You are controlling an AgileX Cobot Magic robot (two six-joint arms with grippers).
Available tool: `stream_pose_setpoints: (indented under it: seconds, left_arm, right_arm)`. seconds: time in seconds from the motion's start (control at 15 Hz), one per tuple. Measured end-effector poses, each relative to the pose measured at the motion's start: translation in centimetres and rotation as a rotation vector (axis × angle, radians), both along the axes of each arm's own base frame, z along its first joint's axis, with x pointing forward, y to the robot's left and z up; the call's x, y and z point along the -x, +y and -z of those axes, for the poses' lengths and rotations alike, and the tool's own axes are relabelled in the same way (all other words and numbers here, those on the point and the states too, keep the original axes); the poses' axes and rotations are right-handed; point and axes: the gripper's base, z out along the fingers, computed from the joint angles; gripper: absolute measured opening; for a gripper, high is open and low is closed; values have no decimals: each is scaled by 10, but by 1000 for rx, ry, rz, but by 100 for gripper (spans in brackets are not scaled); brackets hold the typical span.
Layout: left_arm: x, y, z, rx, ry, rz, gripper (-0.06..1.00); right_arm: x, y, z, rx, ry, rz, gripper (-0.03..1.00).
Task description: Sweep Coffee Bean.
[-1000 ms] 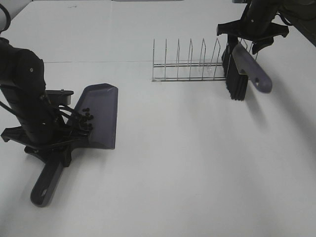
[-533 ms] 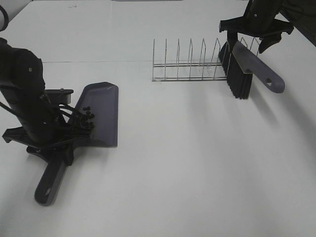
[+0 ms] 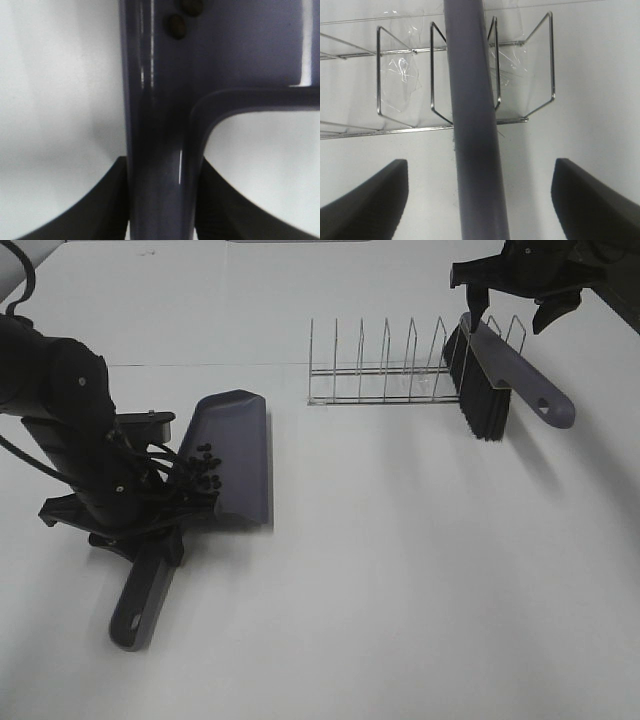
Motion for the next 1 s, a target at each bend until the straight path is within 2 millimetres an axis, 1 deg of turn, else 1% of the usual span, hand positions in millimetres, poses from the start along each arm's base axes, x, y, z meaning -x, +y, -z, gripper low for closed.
stream_pose_setpoints:
  seconds: [0.2, 0.27, 0.33, 0.4, 0.53, 0.6, 0.67, 0.73, 0.87, 1.0]
  left_arm:
    - [0, -1, 0, 12, 2, -5, 34]
    - [0, -2, 0, 20, 3, -13, 40]
    - [0, -2, 0, 25, 2, -18, 50]
    - [0, -2, 0, 26, 1, -18, 55]
    - [0, -2, -1, 25, 6, -17, 58]
    - [1, -2, -5, 26, 9, -12, 59]
    - [2, -2, -13, 32, -1, -9, 59]
    - [4, -1, -28, 41, -30, 2, 59]
    - [9, 5, -67, 39, -117, 46, 59]
    - [24, 17, -109, 5, -172, 94, 59]
  right_arm:
    - [4, 0, -11, 0, -2, 3, 67]
    - [5, -1, -16, -1, -8, 3, 67]
    - [6, -1, -21, -1, -14, 4, 67]
    - [7, -1, -25, -2, -22, 4, 67]
    - [8, -1, -29, 2, -28, -7, 67]
    - [9, -1, -32, 4, -32, -12, 67]
    - [10, -1, -37, 5, -40, -15, 67]
    - [12, -1, -44, 5, -54, -17, 67]
    - [18, -2, -65, 8, -93, -31, 67]
    - [29, -1, -90, -8, -130, -44, 67]
